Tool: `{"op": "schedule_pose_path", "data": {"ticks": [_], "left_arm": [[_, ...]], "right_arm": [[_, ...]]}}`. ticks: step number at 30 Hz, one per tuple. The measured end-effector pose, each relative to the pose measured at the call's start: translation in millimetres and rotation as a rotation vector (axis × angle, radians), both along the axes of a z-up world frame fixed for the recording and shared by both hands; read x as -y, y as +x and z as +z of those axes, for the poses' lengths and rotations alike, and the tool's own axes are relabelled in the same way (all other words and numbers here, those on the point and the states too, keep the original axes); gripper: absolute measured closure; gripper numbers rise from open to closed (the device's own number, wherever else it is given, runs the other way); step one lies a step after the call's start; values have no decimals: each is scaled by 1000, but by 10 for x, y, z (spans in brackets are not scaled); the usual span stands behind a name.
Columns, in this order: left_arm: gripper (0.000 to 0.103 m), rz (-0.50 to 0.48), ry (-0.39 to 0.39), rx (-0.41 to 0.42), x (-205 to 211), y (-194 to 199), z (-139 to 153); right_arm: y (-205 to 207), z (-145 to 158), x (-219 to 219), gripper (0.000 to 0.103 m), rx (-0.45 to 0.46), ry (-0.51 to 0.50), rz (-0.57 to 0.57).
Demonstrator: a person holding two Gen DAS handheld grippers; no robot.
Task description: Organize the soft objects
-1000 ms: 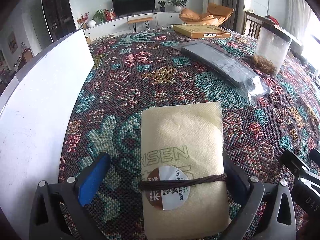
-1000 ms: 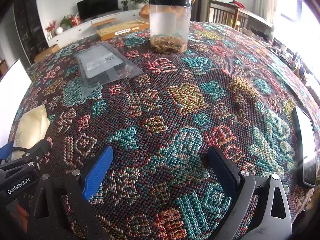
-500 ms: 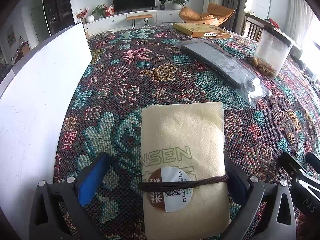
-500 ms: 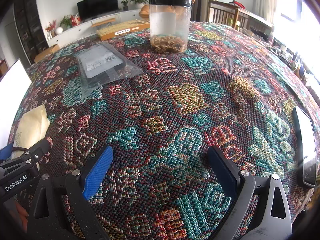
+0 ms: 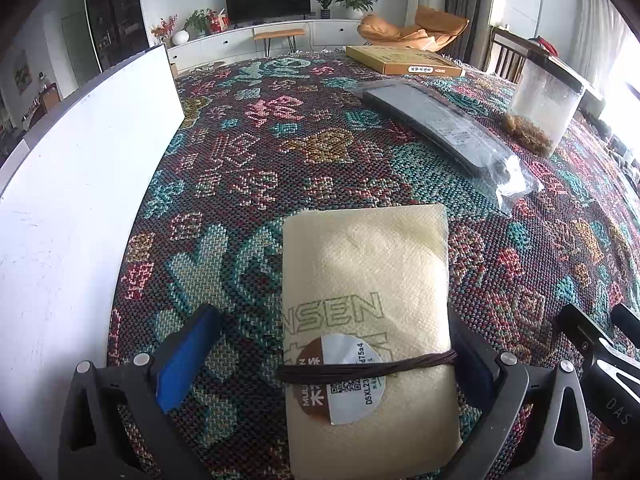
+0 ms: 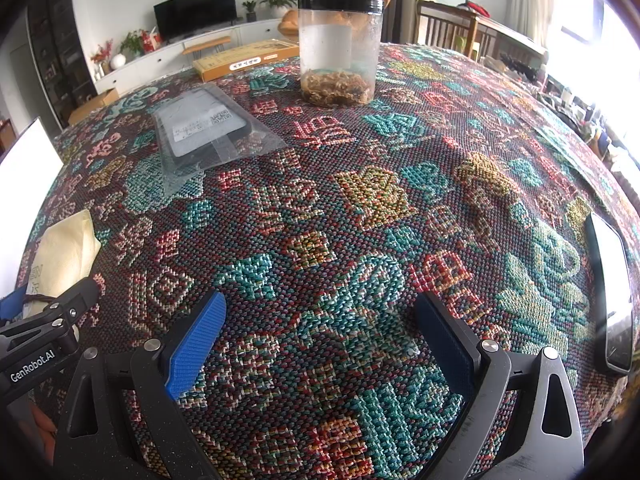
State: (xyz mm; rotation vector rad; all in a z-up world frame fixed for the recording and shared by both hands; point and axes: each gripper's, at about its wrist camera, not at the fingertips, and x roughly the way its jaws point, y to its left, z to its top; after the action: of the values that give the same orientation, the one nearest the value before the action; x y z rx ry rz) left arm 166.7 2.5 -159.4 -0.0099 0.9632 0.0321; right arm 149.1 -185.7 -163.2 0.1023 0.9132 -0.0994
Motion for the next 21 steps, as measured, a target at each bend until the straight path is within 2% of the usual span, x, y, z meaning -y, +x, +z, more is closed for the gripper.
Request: {"op": "schedule_pose_path", "data": {"ticks": [5, 7, 9, 10, 12, 15, 18, 21], "left_arm": [[0, 0, 0, 0, 2, -1, 0], [0, 0, 0, 0, 3, -1, 1], [0, 0, 0, 0, 3, -2, 1], [0, 0, 0, 0, 6, -6, 2], [0, -1, 0, 0, 5, -3, 2], [0, -1, -1, 1, 7, -3, 3], [0, -1, -2, 1, 5, -1, 2], [0, -1, -2, 1, 3, 3, 2]], "right_arm": [[-1, 1, 2, 6, 0, 3, 2], [-13, 33, 41, 6, 10, 43, 29], [18, 162, 122, 7, 58, 110, 57], [81, 274, 120, 7, 92, 97, 84], [317, 519, 26, 7, 133, 33, 171], [893, 727, -200, 7, 87, -7, 319], [1434, 714, -484, 8, 21, -45, 408], [1825, 512, -782, 8, -49, -111, 475]]}}
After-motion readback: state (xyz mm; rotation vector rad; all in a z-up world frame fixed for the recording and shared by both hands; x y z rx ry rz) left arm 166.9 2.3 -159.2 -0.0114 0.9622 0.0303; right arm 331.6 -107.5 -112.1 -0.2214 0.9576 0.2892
